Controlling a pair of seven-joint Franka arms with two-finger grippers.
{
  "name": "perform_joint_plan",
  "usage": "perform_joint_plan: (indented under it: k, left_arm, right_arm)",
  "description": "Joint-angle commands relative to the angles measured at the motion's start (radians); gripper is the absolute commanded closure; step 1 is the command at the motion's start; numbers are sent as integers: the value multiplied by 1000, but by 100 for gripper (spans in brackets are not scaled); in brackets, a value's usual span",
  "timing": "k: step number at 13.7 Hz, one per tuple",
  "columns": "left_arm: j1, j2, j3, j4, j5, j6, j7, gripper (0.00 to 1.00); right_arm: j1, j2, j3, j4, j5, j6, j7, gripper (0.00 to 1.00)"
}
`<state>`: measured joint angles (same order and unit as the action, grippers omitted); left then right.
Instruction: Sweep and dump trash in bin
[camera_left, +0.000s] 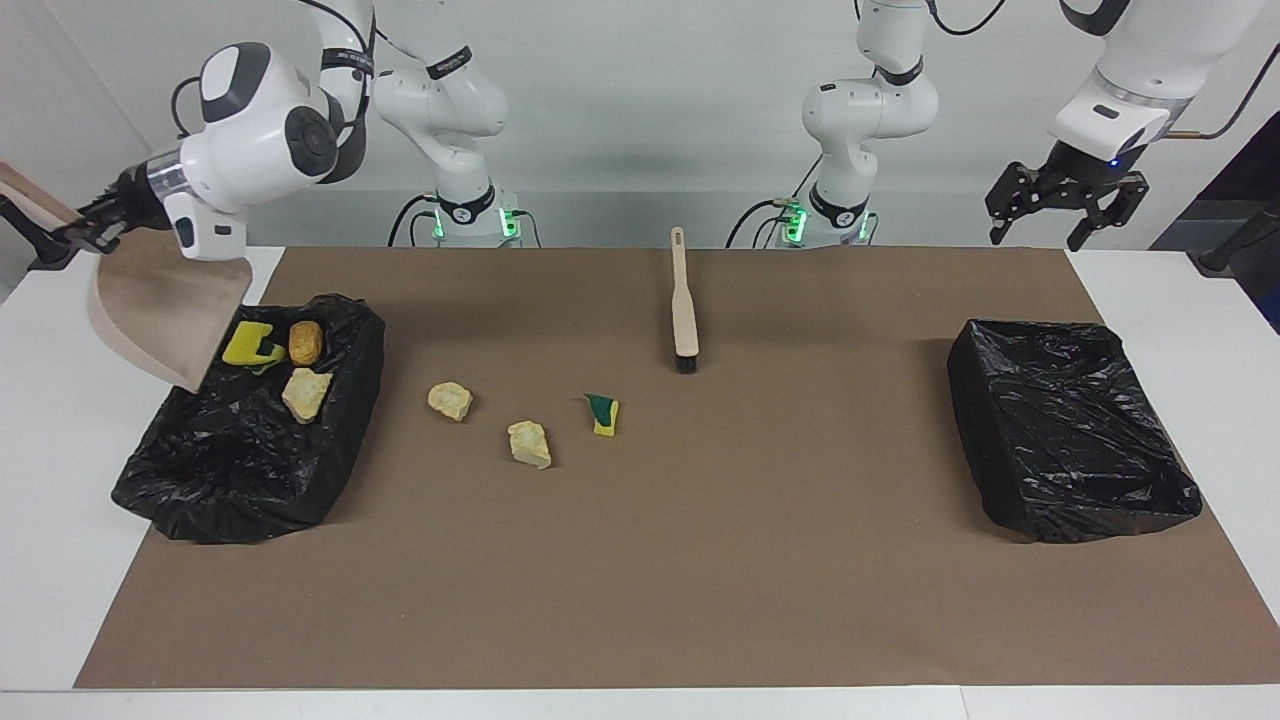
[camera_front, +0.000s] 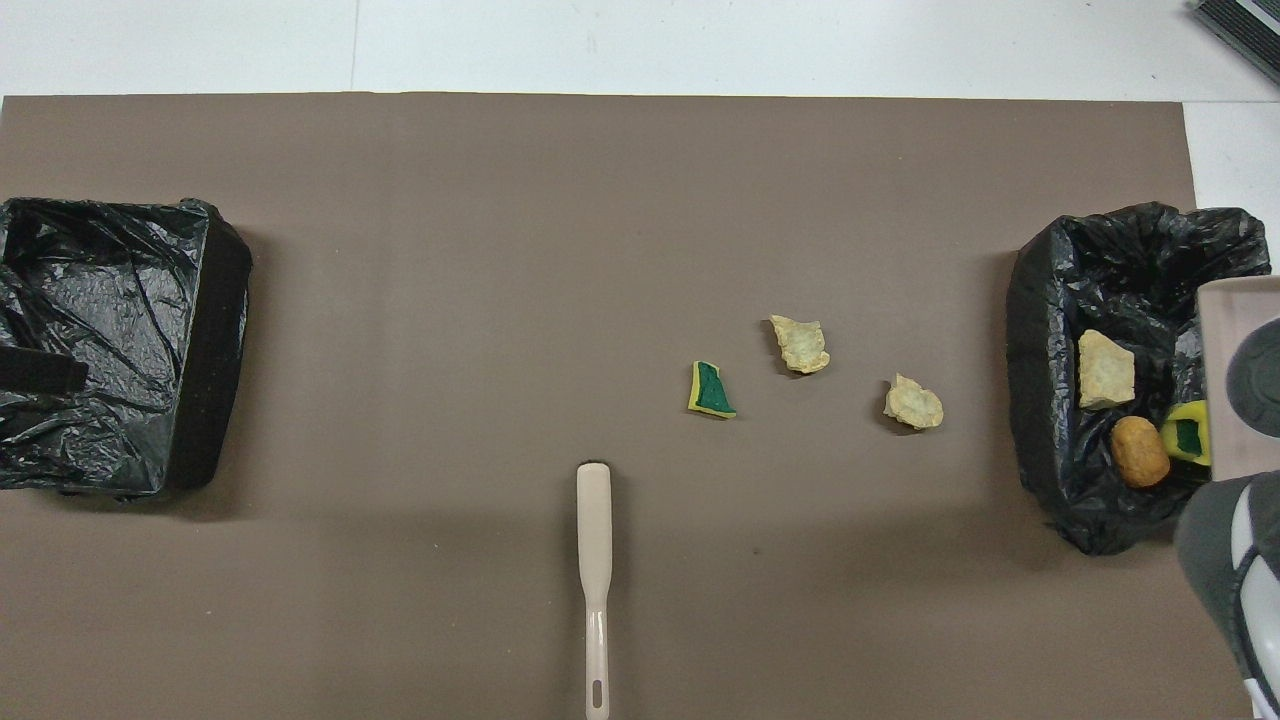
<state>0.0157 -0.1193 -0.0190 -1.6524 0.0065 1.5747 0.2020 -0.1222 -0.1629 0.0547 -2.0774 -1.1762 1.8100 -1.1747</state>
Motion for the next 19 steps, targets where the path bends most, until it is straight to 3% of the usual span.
perform_joint_plan:
  k: [1,6,9,12,19]
  left_arm:
    - [0,20,-9,26,12,-24,0,0]
    - [-5,20,-10,25,12,-24,0,0]
    - [-3,20,-9,26,7,-27,-7,0]
    - [-3,15,-10,16,4,-21,-55,0]
    - [-6,15,-10,19,4,-36,-52,0]
  right_arm:
    - [82,5,4,31,93,-18,76,100]
    - [108,51,11,135,421,-43,82,100]
    - [140,60,19,145,530,-41,87,100]
    - [139,63,19,142,735,-17,125,100]
    - [223,141,25,149,1012,6,605,100]
